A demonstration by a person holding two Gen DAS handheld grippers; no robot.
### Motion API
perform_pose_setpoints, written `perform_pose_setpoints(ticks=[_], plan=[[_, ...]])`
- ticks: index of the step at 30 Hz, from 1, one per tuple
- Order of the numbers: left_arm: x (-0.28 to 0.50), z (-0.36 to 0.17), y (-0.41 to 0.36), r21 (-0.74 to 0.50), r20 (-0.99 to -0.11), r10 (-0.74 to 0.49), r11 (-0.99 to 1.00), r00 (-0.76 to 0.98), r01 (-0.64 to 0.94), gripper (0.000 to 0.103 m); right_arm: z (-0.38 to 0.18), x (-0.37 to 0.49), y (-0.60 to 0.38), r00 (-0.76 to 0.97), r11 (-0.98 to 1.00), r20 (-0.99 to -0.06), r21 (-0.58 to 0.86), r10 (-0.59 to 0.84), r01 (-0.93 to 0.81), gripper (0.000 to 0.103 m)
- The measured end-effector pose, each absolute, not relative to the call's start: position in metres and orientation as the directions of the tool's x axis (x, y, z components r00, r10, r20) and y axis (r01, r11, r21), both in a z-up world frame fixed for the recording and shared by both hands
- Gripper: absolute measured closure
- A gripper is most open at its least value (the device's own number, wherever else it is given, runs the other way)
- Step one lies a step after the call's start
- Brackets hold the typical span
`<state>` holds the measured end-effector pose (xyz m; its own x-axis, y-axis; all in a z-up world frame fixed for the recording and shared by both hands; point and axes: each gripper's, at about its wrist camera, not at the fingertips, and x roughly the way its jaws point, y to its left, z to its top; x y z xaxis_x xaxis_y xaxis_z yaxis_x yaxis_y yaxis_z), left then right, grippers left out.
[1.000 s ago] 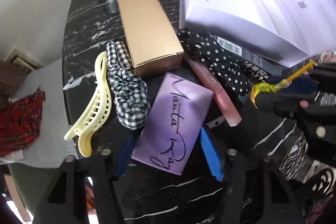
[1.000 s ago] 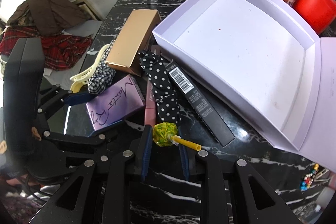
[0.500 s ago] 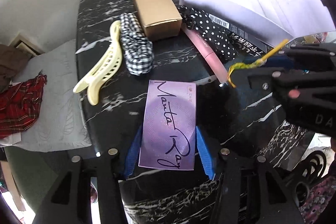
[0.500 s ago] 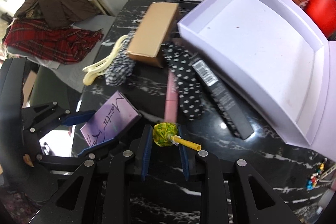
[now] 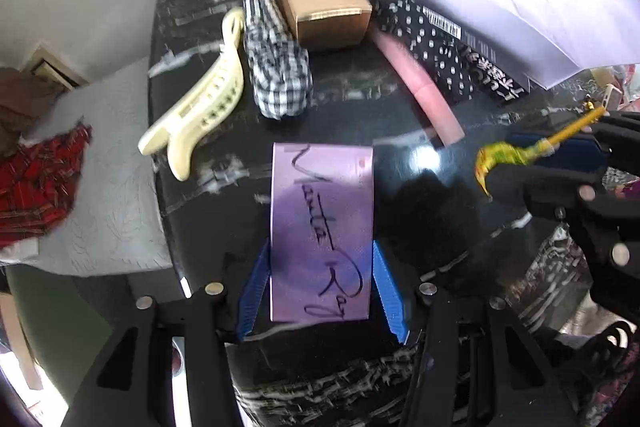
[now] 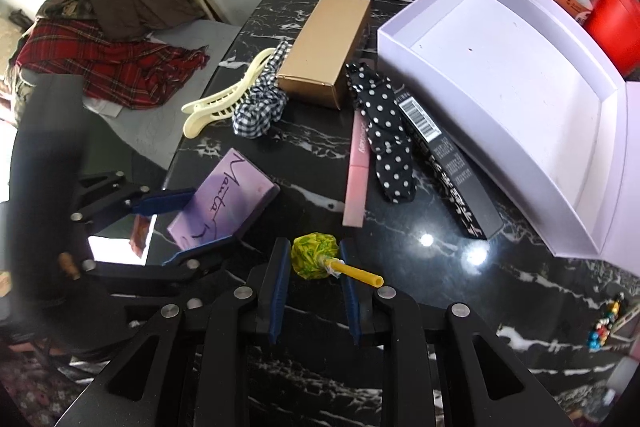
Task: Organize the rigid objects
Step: 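Lift and carry the card box and lollipop over the open white box with both grippers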
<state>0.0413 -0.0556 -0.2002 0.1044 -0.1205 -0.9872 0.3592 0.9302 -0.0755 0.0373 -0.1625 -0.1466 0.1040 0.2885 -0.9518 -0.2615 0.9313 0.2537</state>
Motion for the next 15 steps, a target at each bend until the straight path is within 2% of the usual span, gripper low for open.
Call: perform_pose_setpoints(ticks=[4, 8, 15], plan=[[0.044, -0.203, -0.066, -0.005, -0.988, -0.065, 0.922, 0.142, 0.386, 0.052, -0.147, 0.033, -0.166, 0.104, 0.937, -0.955, 0.246, 0.278, -0.248, 0.078], [0.046, -0.199, -0.067, -0.049, -0.979, -0.12, 0.923, 0.162, 0.382, 0.053, -0.148, 0.034, -0.17, 0.101, 0.942, -0.958, 0.24, 0.269, -0.234, 0.078], [0.045, -0.177, -0.068, -0.071, -0.975, -0.144, 0.922, 0.167, 0.38, 0.053, -0.144, 0.036, -0.176, 0.11, 0.947, -0.958, 0.235, 0.264, -0.219, 0.078]])
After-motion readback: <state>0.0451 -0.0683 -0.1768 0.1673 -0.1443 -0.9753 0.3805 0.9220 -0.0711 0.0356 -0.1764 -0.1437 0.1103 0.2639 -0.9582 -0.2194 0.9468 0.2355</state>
